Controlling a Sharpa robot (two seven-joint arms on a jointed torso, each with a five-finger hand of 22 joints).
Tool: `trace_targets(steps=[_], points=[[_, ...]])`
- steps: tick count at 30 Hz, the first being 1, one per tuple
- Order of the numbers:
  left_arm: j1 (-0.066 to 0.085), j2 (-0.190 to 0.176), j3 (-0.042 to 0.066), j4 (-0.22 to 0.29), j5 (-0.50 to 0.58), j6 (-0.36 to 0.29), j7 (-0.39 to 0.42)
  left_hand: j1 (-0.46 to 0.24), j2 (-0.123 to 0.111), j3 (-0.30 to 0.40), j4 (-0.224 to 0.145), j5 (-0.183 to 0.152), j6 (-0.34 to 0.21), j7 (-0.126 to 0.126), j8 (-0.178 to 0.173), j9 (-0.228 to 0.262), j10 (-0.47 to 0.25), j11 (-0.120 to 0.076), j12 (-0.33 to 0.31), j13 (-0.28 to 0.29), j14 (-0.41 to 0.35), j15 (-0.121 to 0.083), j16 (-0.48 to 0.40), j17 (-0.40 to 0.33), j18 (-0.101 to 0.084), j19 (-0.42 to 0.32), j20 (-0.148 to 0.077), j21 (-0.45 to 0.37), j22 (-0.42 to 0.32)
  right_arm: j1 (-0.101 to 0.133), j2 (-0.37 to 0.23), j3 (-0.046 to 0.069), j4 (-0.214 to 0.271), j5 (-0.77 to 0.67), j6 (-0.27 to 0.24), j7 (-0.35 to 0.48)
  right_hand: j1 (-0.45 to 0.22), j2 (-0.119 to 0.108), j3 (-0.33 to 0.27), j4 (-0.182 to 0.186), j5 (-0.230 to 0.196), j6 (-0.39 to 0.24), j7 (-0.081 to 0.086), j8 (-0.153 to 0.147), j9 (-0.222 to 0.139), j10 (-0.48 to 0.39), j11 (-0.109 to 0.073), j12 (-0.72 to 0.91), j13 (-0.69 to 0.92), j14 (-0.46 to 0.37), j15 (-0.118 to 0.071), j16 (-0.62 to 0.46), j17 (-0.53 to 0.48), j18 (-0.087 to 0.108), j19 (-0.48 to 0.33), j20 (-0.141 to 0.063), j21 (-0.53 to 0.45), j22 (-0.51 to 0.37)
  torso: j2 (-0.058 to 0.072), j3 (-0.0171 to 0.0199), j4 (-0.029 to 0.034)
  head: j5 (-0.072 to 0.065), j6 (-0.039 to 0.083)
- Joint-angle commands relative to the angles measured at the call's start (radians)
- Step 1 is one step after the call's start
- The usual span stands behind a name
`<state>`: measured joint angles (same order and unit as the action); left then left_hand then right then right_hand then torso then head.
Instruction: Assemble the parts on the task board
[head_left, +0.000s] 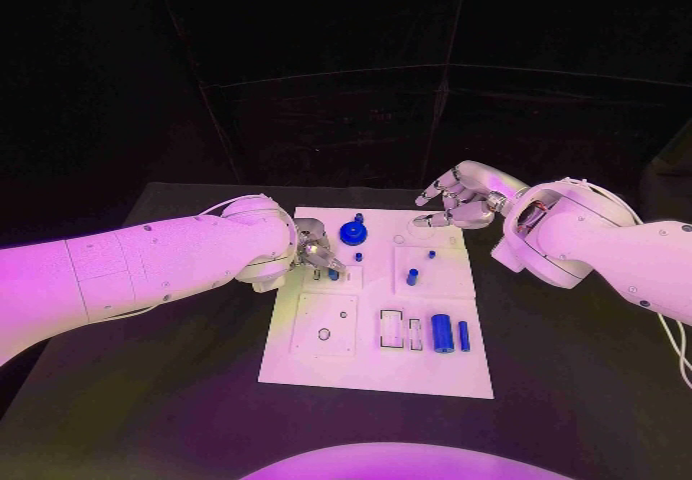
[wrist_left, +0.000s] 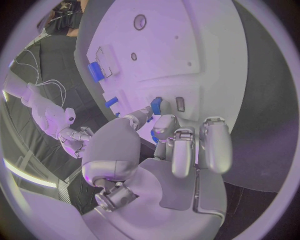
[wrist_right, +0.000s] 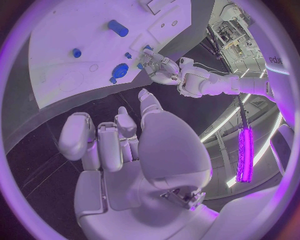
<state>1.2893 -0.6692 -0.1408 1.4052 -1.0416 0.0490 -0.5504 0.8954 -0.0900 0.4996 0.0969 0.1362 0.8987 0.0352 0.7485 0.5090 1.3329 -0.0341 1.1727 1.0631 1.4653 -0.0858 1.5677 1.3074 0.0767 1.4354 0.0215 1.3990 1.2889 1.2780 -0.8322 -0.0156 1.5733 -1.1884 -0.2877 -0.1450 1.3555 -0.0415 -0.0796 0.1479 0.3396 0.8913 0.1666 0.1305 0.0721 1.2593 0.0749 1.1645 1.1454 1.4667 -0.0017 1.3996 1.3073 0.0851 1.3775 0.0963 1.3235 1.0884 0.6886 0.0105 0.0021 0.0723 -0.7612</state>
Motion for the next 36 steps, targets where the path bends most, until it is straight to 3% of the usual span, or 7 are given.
trace_targets(steps=[1, 7, 10, 19, 24, 28, 36], points=[[0.001, 0.002, 0.0, -0.003, 0.004, 0.005, -0.005, -0.02, -0.002, -0.034, 0.013, -0.007, 0.011, 0.0, -0.001, -0.002, 0.008, 0.0, 0.007, 0.003, 0.106, -0.005, 0.003, 0.263, -0.016, 0.008, 0.0, 0.005, 0.003, 0.002, 0.001, 0.001, 0.0, 0.001, 0.003, 0.005, -0.008, 0.005, -0.001, 0.006, 0.002, -0.004, -0.006, 0.005, 0.0, 0.0, -0.004, -0.002, -0.002, 0.045, -0.008, -0.004, 0.002, 0.007, -0.005, -0.002, -0.004, -0.001, 0.0, 0.0001, 0.0008, 0.0, 0.0], [0.001, 0.002, 0.001, -0.006, 0.004, -0.001, -0.005, -0.041, -0.015, -0.138, 0.048, -0.011, 0.016, -0.004, -0.001, -0.003, 0.011, -0.003, 0.012, 0.008, 0.106, -0.007, 0.003, 0.263, -0.018, 0.011, -0.003, 0.007, 0.009, 0.002, 0.002, 0.001, -0.001, 0.003, 0.003, 0.006, -0.014, 0.004, -0.007, 0.014, -0.001, -0.006, -0.006, 0.006, 0.0, -0.001, -0.003, -0.003, -0.003, 0.046, -0.008, -0.005, 0.003, 0.007, -0.004, -0.002, -0.005, -0.002, 0.0, -0.0004, 0.0003, 0.0, -0.001], [0.001, 0.0, 0.001, -0.005, 0.004, -0.005, -0.005, -0.044, -0.023, -0.206, 0.073, -0.085, 0.017, -0.007, -0.002, -0.003, 0.013, -0.005, 0.014, 0.01, 0.106, -0.01, 0.003, 0.263, -0.018, 0.012, -0.005, 0.007, 0.012, 0.002, 0.002, 0.001, -0.003, 0.004, 0.001, 0.006, -0.026, 0.0, -0.021, 0.029, -0.041, -0.008, -0.005, 0.008, -0.001, 0.0, -0.002, 0.0, -0.004, 0.046, -0.007, -0.007, 0.002, 0.007, -0.004, -0.002, -0.007, -0.004, 0.0, -0.0008, 0.0012, -0.001, -0.001], [0.003, -0.023, 0.005, 0.017, 0.004, -0.02, -0.002, -0.018, -0.011, -0.319, 0.129, -0.089, 0.017, -0.009, -0.002, -0.002, 0.013, -0.008, 0.016, 0.012, 0.106, -0.013, 0.003, 0.263, -0.019, 0.014, -0.009, 0.008, 0.016, 0.002, 0.003, 0.001, -0.007, 0.006, -0.001, 0.008, -0.029, -0.002, -0.039, 0.045, -0.08, -0.012, -0.004, 0.012, -0.001, -0.001, -0.001, 0.003, -0.005, 0.046, -0.006, -0.009, 0.002, 0.007, -0.003, -0.001, -0.01, -0.008, -0.001, -0.0006, 0.0011, 0.0, -0.002], [0.01, -0.042, 0.051, 0.033, 0.004, 0.014, -0.007, 0.03, 0.0, -0.361, 0.133, -0.088, -0.007, 0.0, -0.015, -0.007, -0.01, -0.001, -0.012, -0.021, 0.106, -0.008, 0.003, 0.263, -0.013, 0.0, -0.006, -0.012, -0.012, 0.002, 0.004, 0.001, -0.011, 0.007, -0.002, 0.009, -0.03, -0.002, -0.04, 0.046, -0.081, -0.012, -0.004, 0.012, -0.001, -0.001, -0.001, 0.004, -0.005, 0.046, -0.006, -0.009, 0.002, 0.007, -0.003, -0.001, -0.01, -0.008, 0.0, -0.0015, 0.0007, -0.002, 0.001], [0.052, -0.053, 0.081, 0.022, 0.004, 0.101, -0.02, 0.077, 0.013, -0.391, 0.129, -0.087, -0.042, 0.016, -0.043, -0.022, -0.042, 0.014, -0.05, -0.067, 0.106, 0.004, 0.003, 0.263, -0.006, -0.017, 0.003, -0.036, -0.044, 0.002, 0.005, 0.001, -0.016, 0.008, -0.004, 0.01, -0.03, -0.002, -0.04, 0.047, -0.081, -0.012, -0.004, 0.012, -0.001, 0.0, -0.001, 0.004, -0.004, 0.046, -0.006, -0.009, 0.002, 0.007, -0.003, -0.001, -0.01, -0.008, 0.0, -0.0006, 0.0005, -0.002, 0.002], [0.114, -0.023, 0.093, -0.099, 0.004, 0.189, -0.027, 0.116, 0.035, -0.428, 0.135, -0.087, -0.062, 0.032, -0.077, -0.048, -0.06, 0.028, -0.068, -0.091, 0.106, 0.016, 0.003, 0.263, -0.001, -0.029, 0.016, -0.055, -0.068, 0.002, 0.012, 0.001, -0.022, 0.008, -0.008, 0.011, -0.028, 0.0, -0.041, 0.048, -0.078, -0.012, -0.004, 0.013, -0.001, 0.0, -0.001, 0.005, -0.004, 0.046, -0.006, -0.01, 0.001, 0.008, -0.003, -0.001, -0.011, -0.009, 0.002, 0.0003, -0.0025, -0.001, 0.008]])
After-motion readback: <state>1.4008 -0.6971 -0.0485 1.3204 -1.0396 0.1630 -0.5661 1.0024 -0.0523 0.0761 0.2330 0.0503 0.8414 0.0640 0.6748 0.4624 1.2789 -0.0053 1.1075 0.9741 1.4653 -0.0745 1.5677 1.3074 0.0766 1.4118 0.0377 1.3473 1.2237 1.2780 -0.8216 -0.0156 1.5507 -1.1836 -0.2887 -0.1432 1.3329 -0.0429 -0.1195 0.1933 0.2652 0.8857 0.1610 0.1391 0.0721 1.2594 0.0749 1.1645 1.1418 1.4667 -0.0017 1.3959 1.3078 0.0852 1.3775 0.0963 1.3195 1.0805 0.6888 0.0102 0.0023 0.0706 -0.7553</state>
